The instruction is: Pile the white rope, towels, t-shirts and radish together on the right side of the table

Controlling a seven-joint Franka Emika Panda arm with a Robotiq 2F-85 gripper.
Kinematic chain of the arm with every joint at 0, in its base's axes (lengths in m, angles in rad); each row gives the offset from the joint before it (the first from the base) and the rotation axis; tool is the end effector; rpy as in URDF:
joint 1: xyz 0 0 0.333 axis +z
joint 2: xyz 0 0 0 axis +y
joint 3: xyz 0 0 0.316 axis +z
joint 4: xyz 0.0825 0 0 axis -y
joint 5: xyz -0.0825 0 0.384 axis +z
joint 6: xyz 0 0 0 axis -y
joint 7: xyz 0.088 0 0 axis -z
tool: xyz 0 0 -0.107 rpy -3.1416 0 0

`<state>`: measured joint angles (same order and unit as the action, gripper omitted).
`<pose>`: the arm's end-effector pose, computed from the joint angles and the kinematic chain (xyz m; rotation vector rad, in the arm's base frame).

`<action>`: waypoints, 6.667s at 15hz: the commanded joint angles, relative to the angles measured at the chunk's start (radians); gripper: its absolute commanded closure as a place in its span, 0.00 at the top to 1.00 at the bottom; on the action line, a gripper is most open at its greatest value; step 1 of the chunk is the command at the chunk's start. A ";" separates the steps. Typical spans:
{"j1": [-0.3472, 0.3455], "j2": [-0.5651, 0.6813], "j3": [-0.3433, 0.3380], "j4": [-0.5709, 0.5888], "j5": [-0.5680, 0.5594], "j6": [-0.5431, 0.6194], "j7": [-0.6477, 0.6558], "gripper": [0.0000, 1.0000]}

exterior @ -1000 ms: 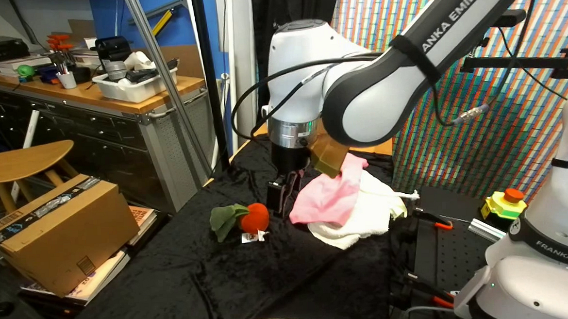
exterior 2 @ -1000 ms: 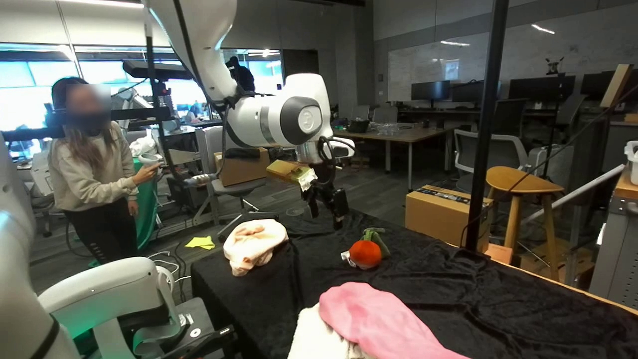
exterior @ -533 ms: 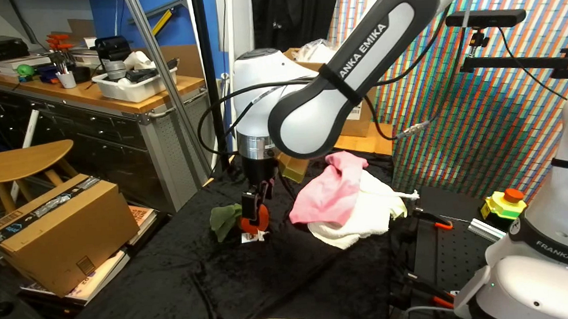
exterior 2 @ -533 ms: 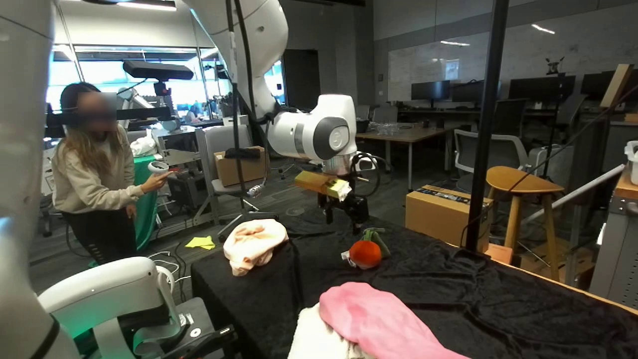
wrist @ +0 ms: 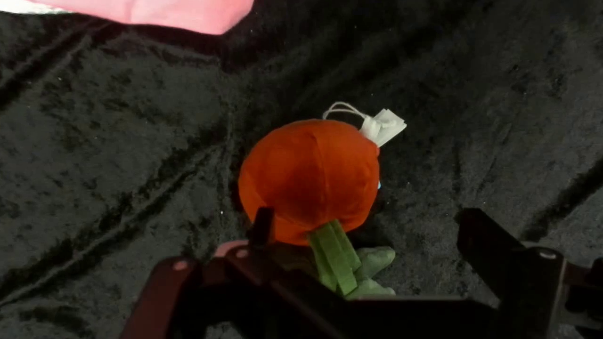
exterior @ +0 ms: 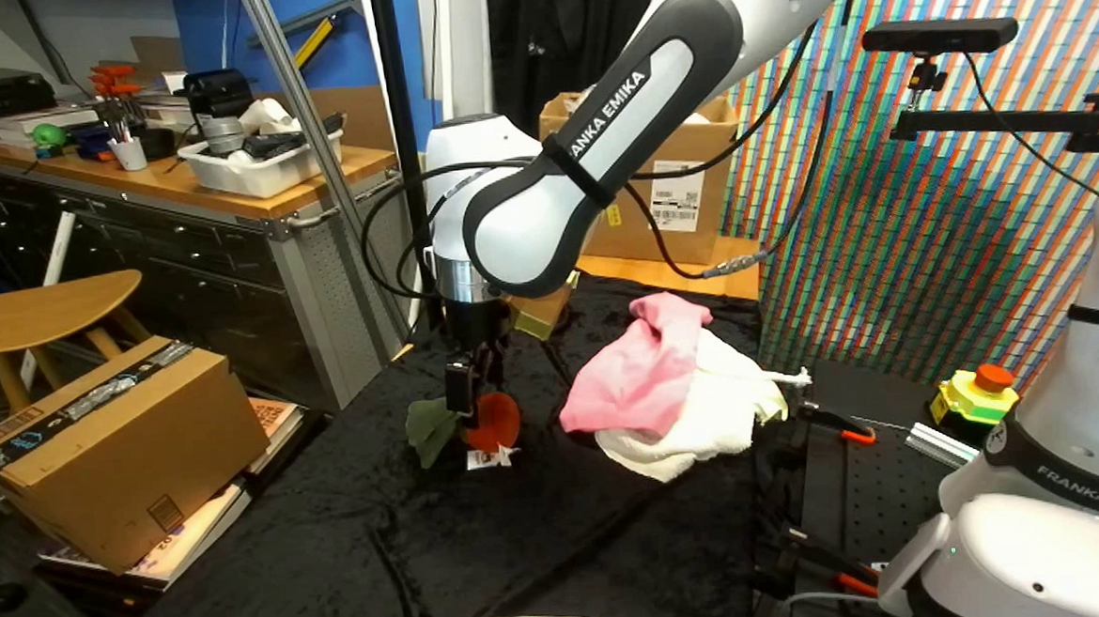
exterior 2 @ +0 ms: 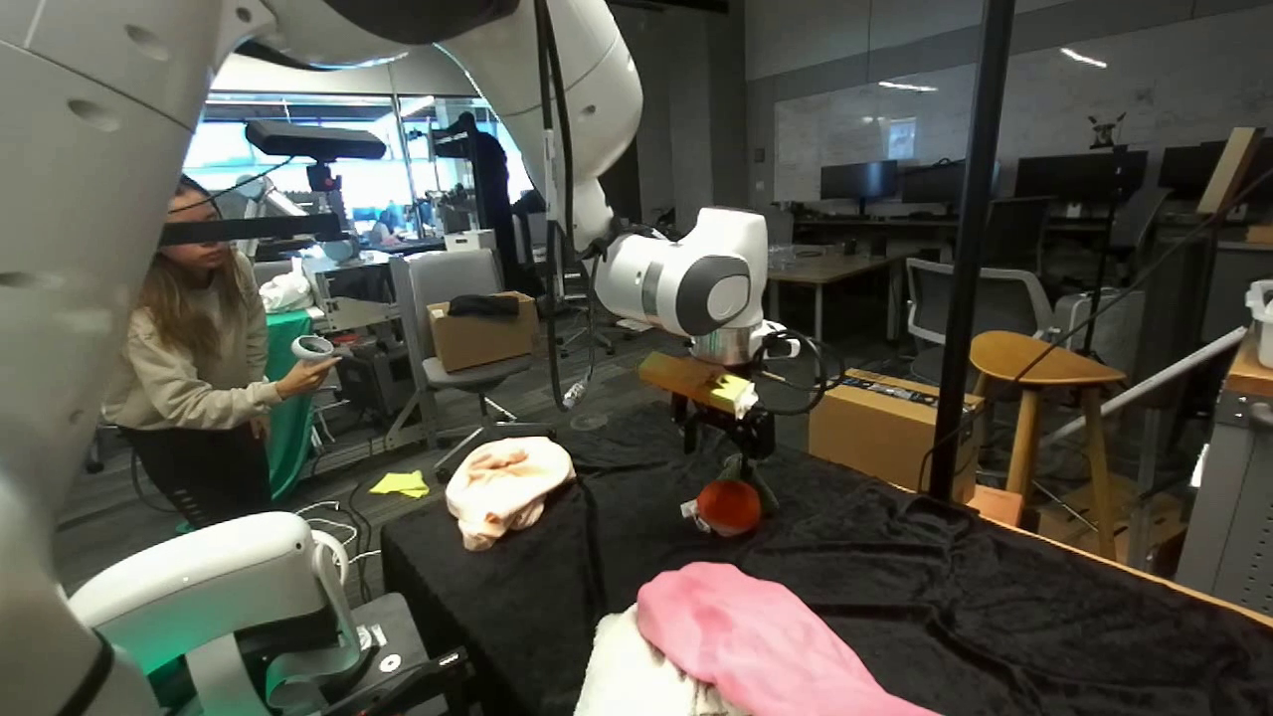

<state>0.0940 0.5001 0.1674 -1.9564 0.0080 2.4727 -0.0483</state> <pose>0.6011 0.1568 0.2240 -3.0244 -0.4299 -0.0207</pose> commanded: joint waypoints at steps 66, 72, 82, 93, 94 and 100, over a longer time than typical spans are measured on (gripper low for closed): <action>-0.077 -0.272 -0.197 -0.459 -0.034 -0.074 0.368 0.11; -0.064 -0.268 -0.195 -0.459 -0.023 -0.058 0.368 0.10; -0.046 -0.431 -0.194 -0.518 -0.071 -0.105 0.380 0.81; 0.031 -0.659 -0.027 -0.513 -0.076 -0.262 0.358 1.00; 0.049 -0.651 -0.003 -0.510 -0.071 -0.255 0.362 1.00; 0.141 -0.562 0.111 -0.474 -0.059 -0.219 0.404 1.00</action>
<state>0.2029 -0.1147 0.2426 -2.4632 -0.0538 2.2359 0.3298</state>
